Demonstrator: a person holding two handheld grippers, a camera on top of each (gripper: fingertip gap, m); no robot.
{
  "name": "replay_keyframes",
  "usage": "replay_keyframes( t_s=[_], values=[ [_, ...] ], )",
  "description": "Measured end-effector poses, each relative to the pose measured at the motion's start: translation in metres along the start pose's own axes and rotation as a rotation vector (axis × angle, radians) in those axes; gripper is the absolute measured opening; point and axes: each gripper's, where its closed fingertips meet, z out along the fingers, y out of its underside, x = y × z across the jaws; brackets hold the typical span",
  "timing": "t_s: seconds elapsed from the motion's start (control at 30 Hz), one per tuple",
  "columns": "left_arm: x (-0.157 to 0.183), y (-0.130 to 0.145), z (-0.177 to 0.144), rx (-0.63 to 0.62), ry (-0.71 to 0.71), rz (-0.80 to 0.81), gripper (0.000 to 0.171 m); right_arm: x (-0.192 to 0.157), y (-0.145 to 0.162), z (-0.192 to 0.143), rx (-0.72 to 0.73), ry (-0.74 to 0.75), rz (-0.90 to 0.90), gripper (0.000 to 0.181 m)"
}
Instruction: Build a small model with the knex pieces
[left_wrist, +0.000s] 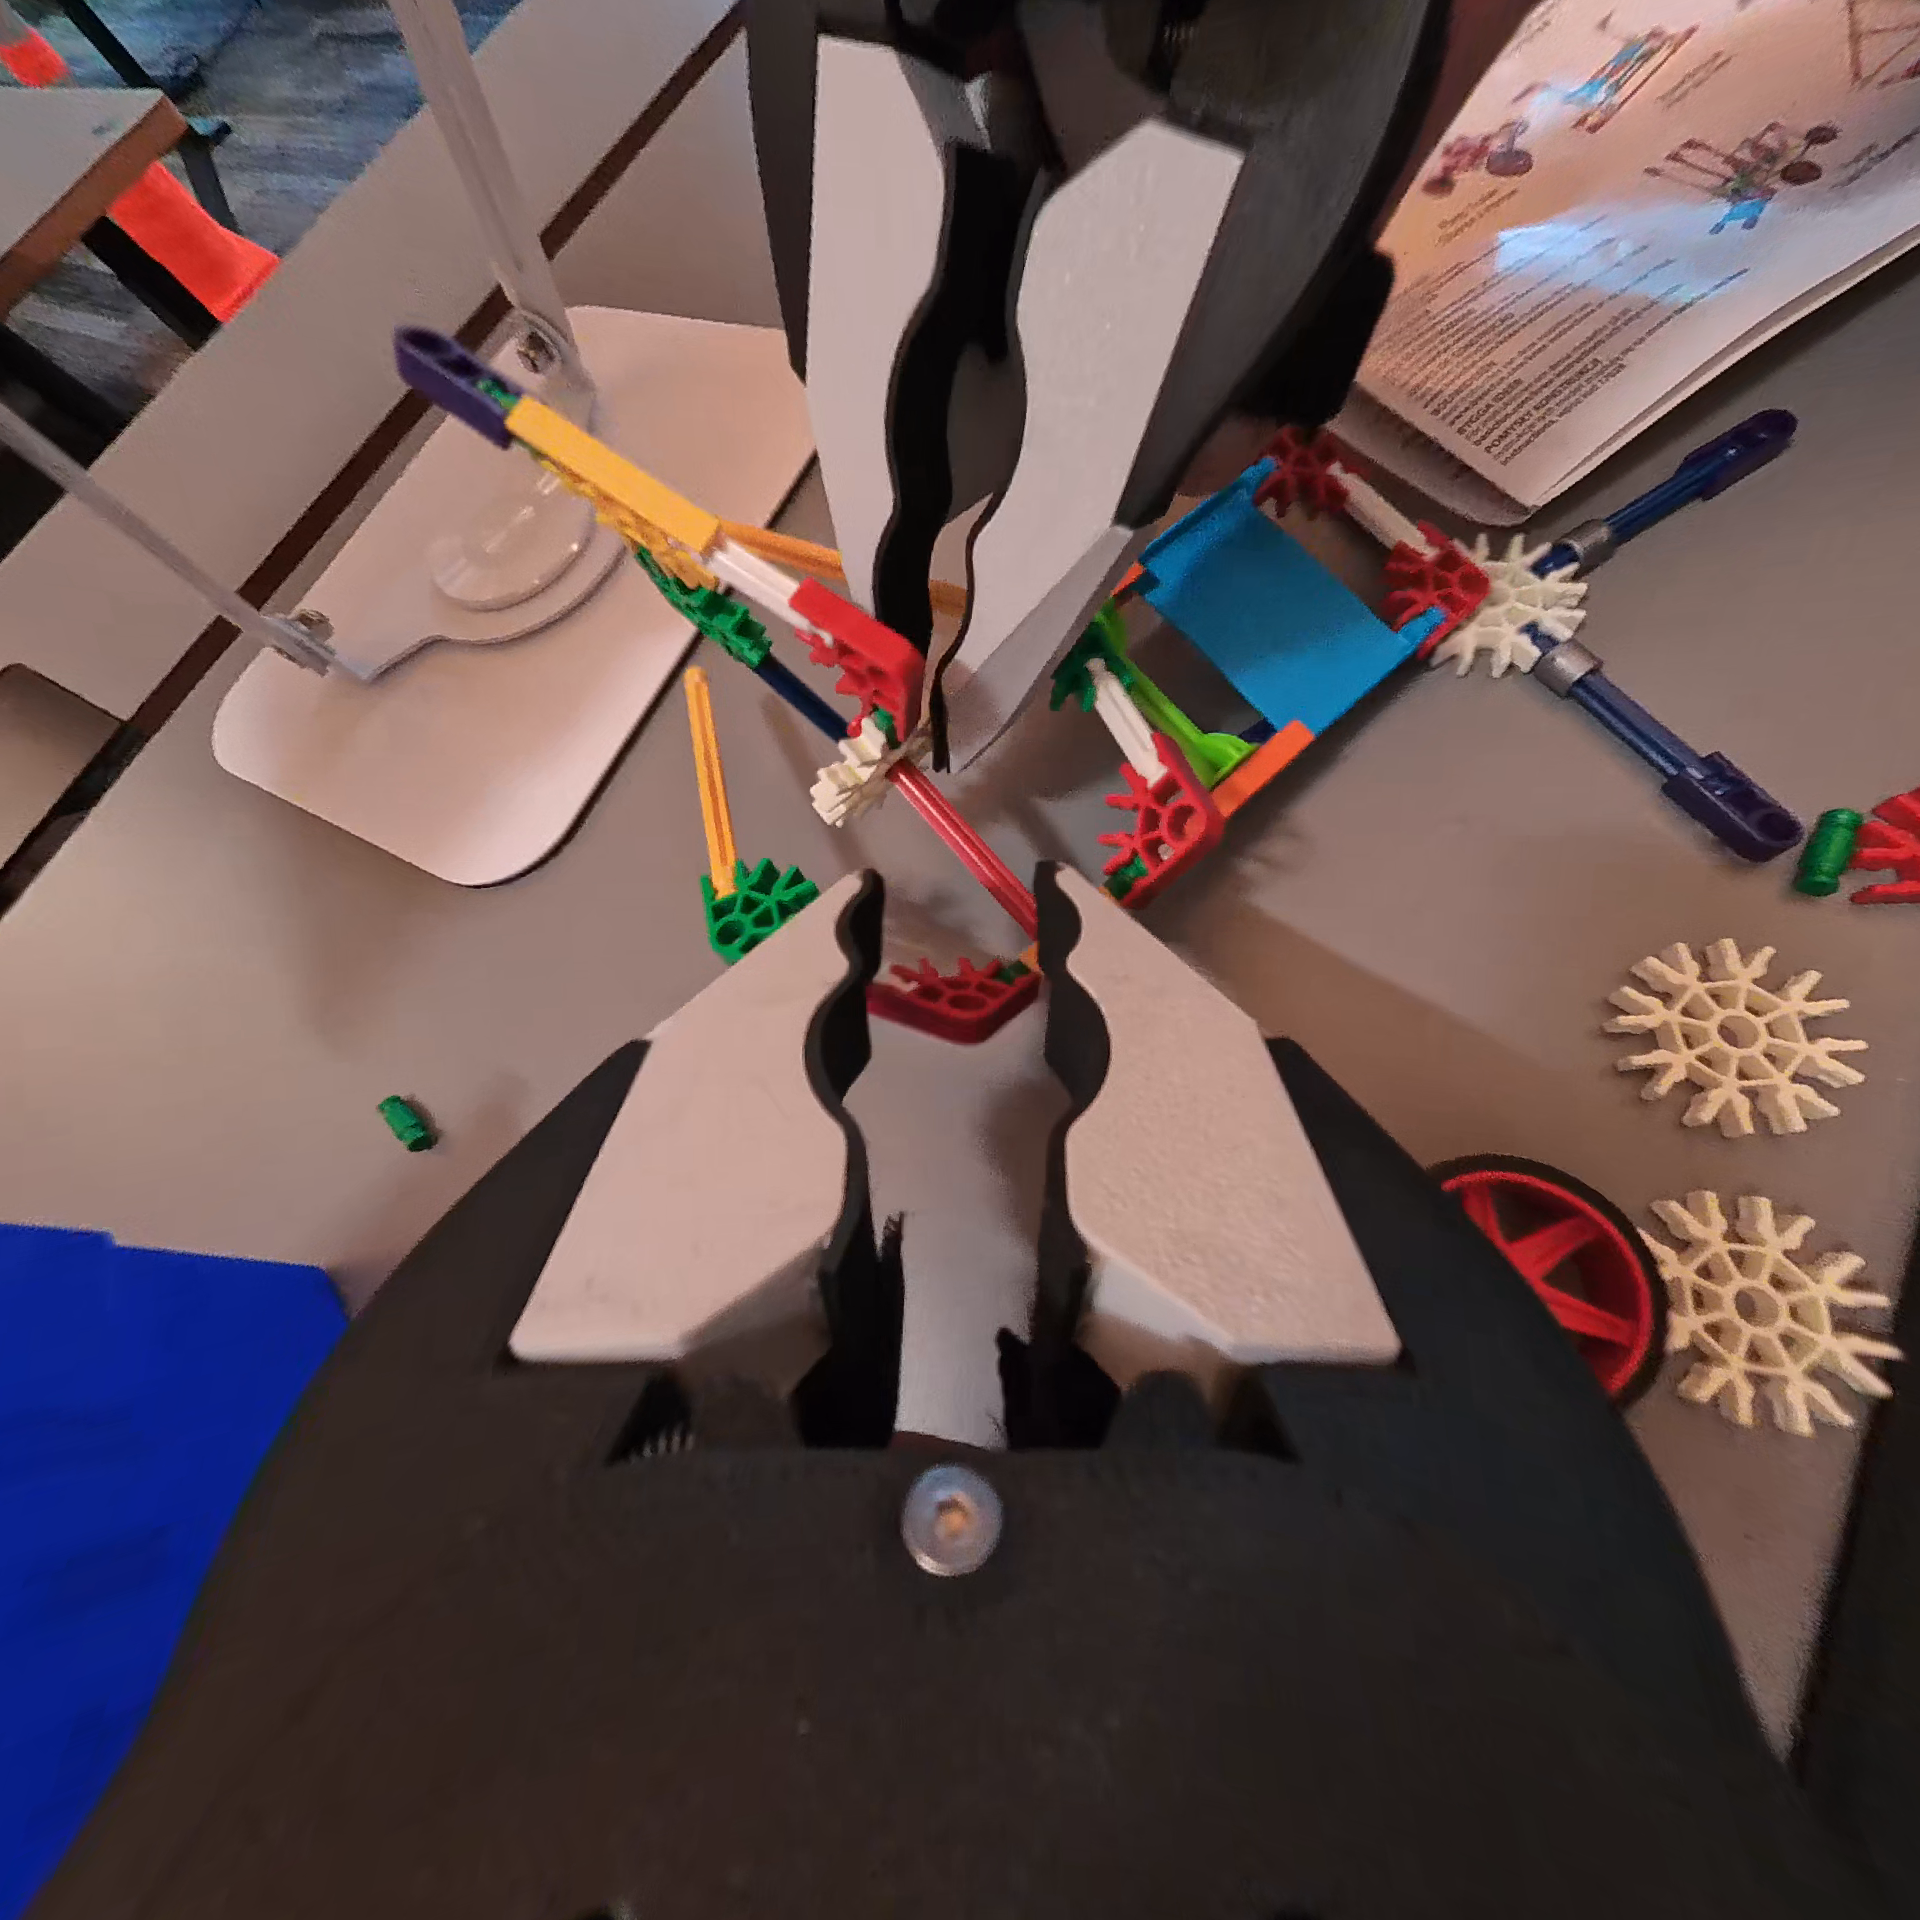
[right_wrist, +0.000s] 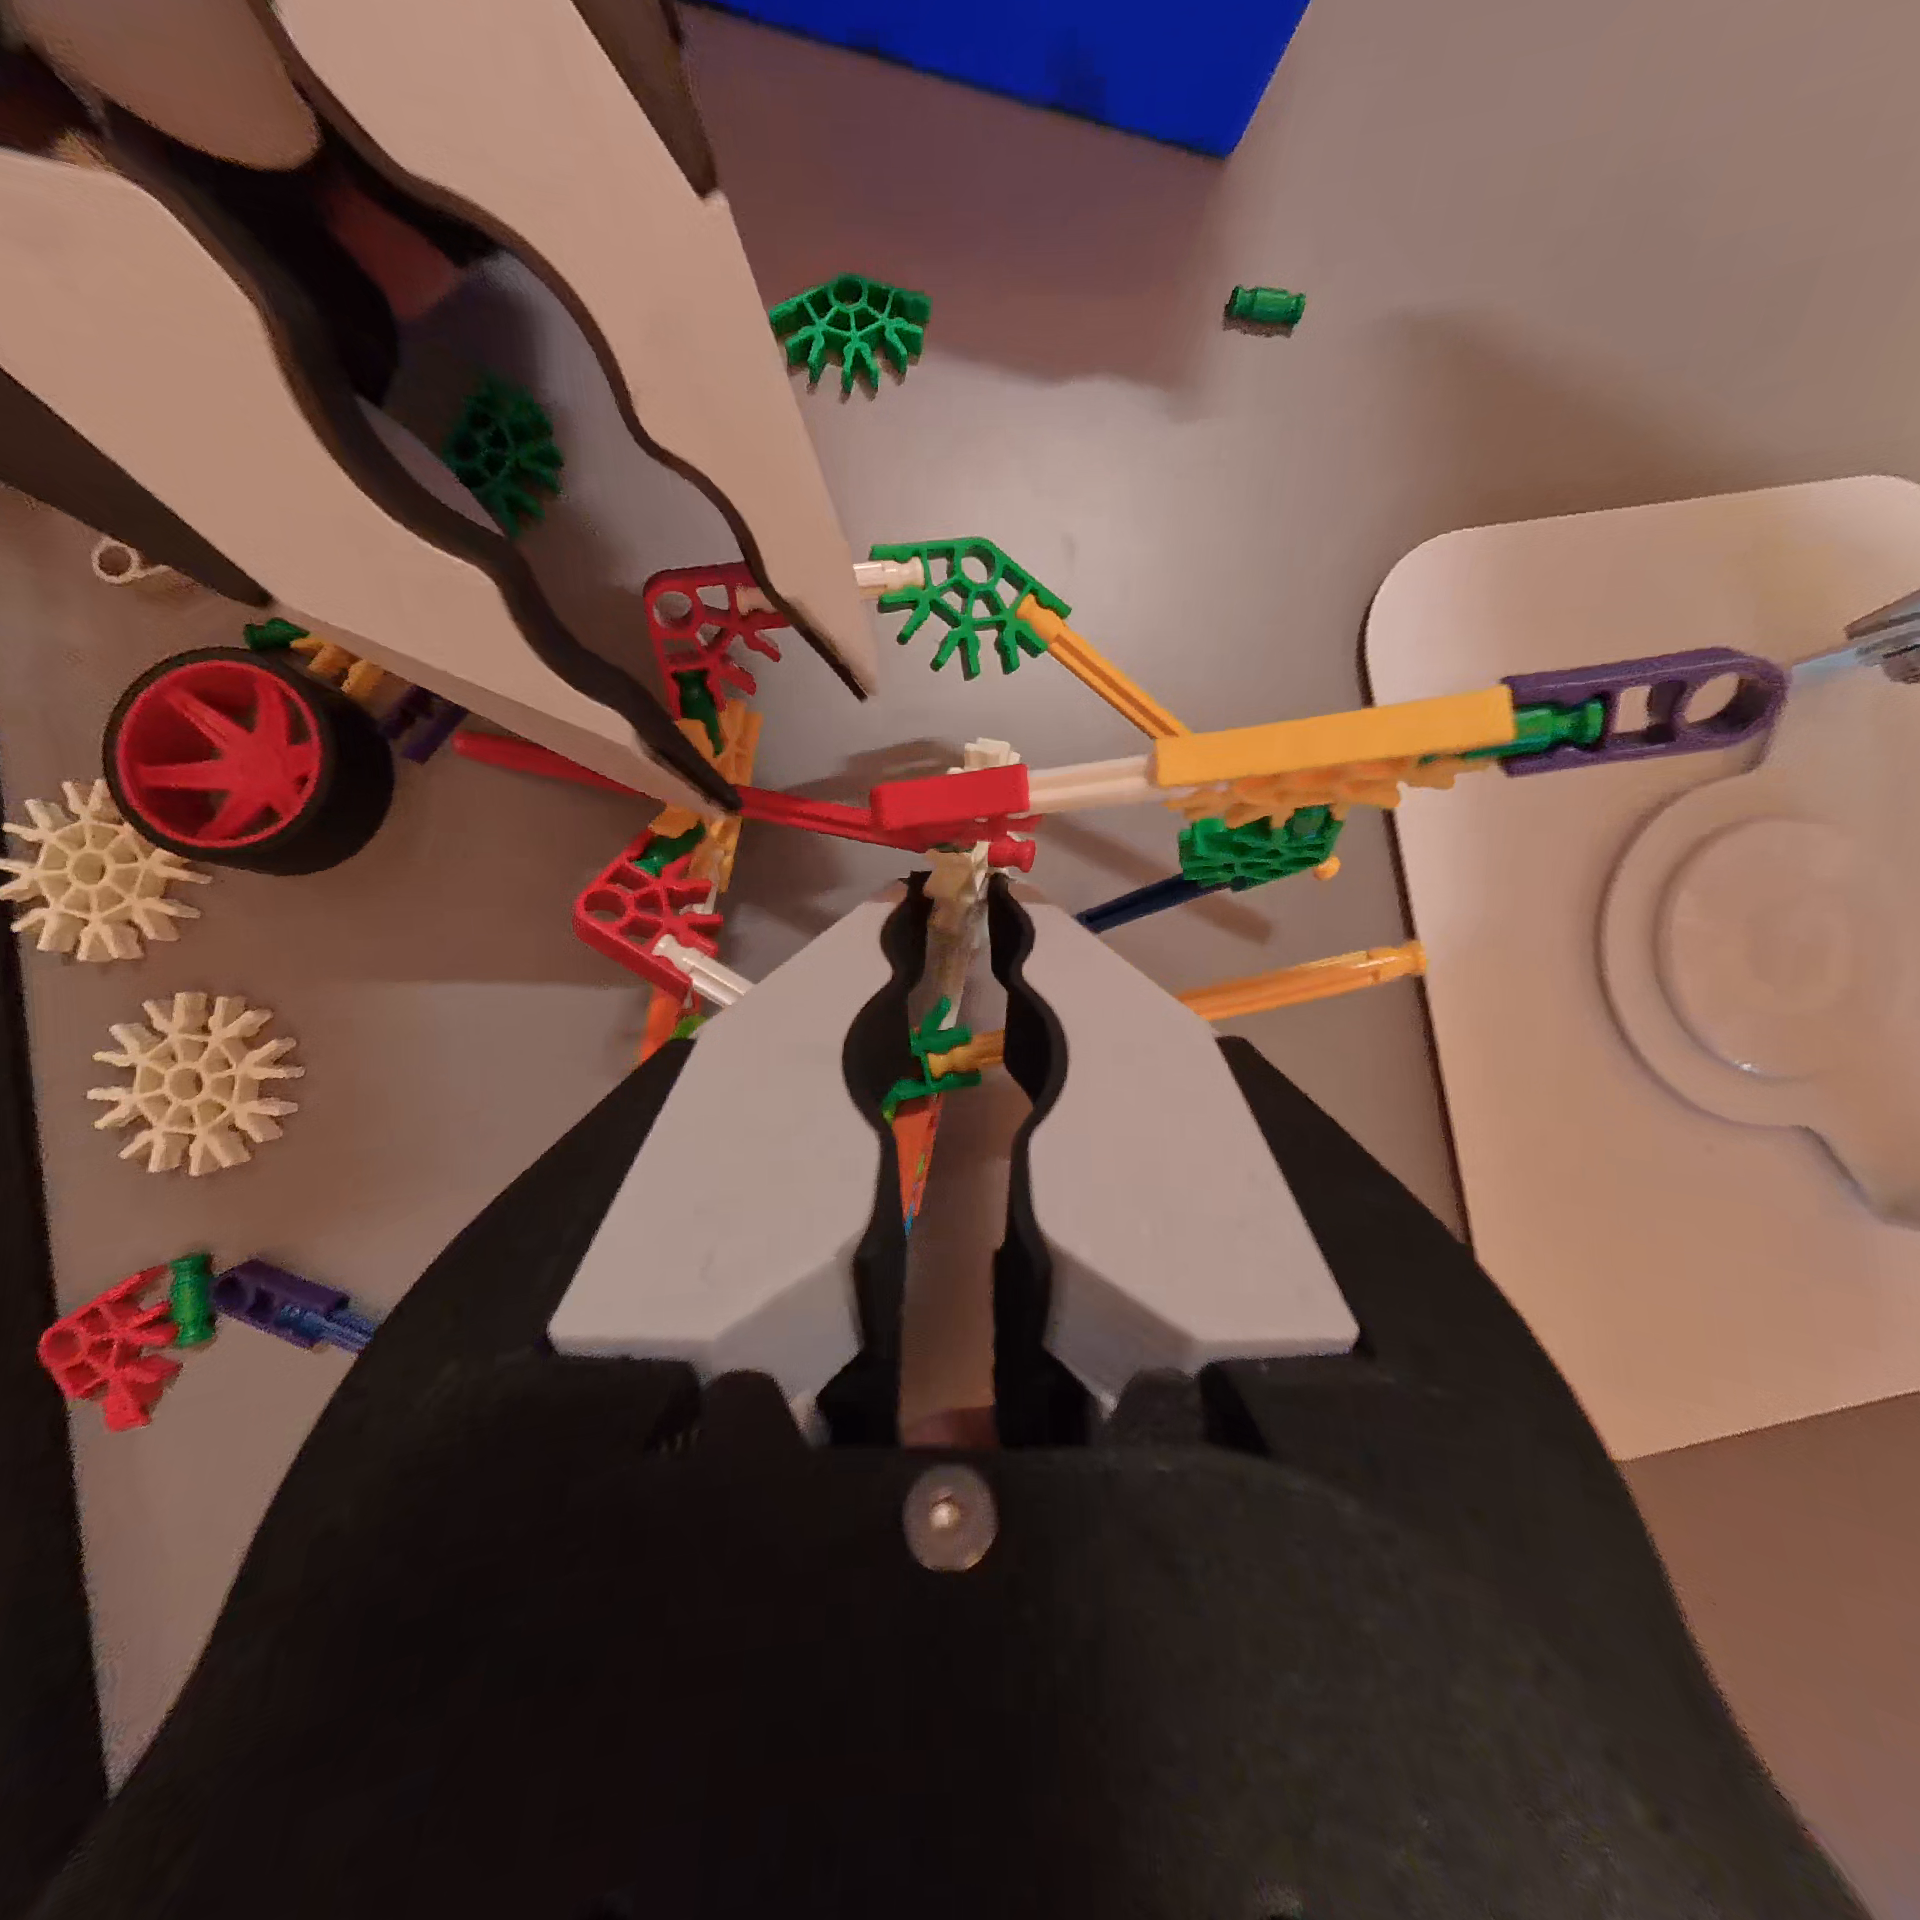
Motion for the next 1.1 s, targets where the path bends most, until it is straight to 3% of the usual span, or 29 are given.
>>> replay_keyframes(
  t_s=[0.23,0.43,0.6,0.87,1.1],
  values=[
    [0.013,-0.016,-0.048,0.055,-0.032,0.070,0.029,0.012,-0.001,-0.009,0.066,-0.023,0.036,0.004],
    [0.035,-0.015,-0.057,0.098,-0.004,0.146,0.029,0.013,-0.002,-0.017,0.117,-0.092,0.062,0.004],
    [0.065,-0.032,-0.064,0.151,0.068,0.186,0.026,0.022,-0.005,-0.033,0.168,-0.105,0.095,0.003],
    [0.137,-0.040,-0.002,-0.068,0.231,0.064,0.035,0.045,-0.002,-0.062,0.231,-0.045,0.134,0.003],
    [0.141,-0.029,0.042,-0.218,0.138,0.078,0.034,0.055,0.004,-0.074,0.254,-0.014,0.151,0.003]
  ],
)
